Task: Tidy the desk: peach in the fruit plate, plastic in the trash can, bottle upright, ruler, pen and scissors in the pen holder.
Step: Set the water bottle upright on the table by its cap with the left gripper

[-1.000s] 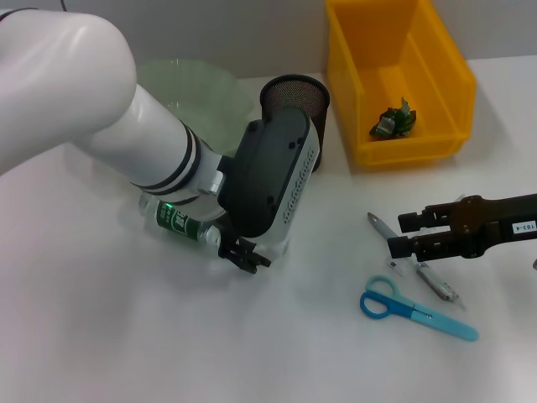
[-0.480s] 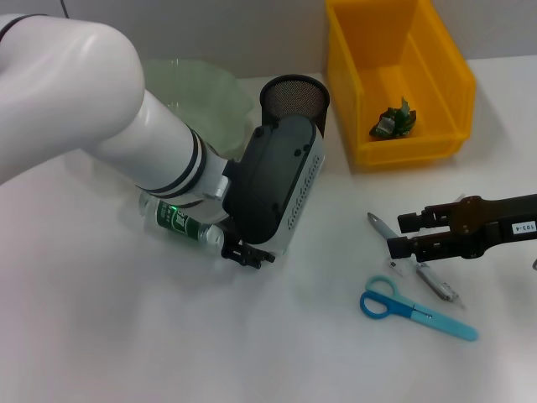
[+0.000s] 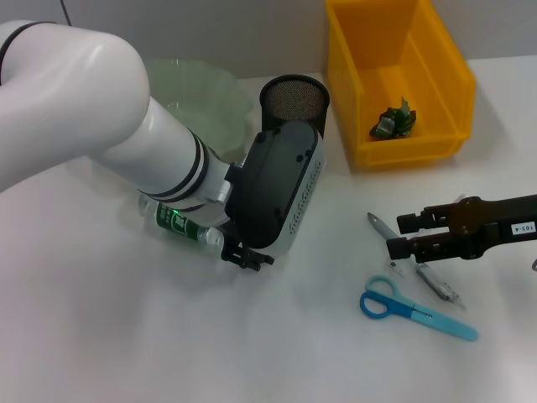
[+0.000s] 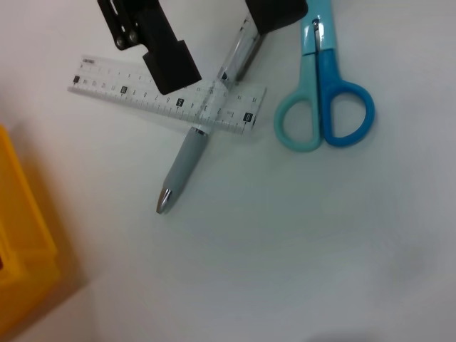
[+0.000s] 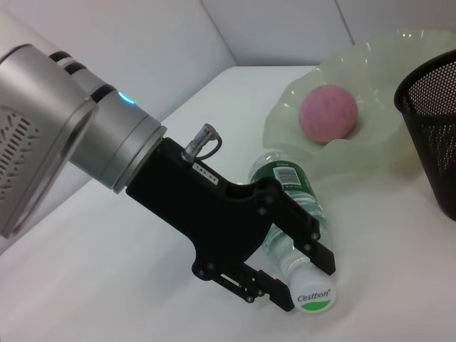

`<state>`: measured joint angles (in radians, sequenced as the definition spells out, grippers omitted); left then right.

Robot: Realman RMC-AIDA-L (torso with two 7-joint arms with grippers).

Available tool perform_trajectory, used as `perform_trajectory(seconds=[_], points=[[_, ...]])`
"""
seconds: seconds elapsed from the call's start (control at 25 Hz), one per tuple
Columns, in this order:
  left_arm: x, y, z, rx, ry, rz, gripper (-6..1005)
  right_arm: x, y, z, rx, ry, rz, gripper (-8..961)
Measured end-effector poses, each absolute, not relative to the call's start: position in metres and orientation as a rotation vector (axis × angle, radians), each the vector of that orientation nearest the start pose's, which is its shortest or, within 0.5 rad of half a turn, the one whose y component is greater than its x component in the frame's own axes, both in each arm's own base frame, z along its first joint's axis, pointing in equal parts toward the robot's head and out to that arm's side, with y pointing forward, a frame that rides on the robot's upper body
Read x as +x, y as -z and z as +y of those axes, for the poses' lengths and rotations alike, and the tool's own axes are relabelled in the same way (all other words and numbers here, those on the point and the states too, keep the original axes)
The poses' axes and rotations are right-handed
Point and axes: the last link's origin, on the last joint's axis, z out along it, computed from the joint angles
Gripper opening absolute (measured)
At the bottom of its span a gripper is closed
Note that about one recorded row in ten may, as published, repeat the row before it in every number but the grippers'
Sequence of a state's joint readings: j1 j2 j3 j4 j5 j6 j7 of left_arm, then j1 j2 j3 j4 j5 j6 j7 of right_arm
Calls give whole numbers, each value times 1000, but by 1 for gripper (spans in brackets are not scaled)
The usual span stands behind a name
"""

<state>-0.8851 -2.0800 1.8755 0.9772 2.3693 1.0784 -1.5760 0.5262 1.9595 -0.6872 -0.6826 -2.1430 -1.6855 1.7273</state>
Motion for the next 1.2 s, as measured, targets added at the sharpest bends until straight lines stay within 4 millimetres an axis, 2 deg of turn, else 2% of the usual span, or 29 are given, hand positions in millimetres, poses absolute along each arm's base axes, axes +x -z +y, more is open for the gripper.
perform_trajectory(seconds=[0.68, 1.04, 1.2], points=[[-114, 114, 371, -2843, -630, 883, 430, 288, -41, 321, -2778, -511, 1066, 723], [-110, 95, 381, -2898, -504, 640, 437, 286, -42, 320, -2790, -515, 1057, 724], [-111, 78, 386, -2945, -404, 469, 441, 285, -43, 321, -2795, -513, 1048, 723]])
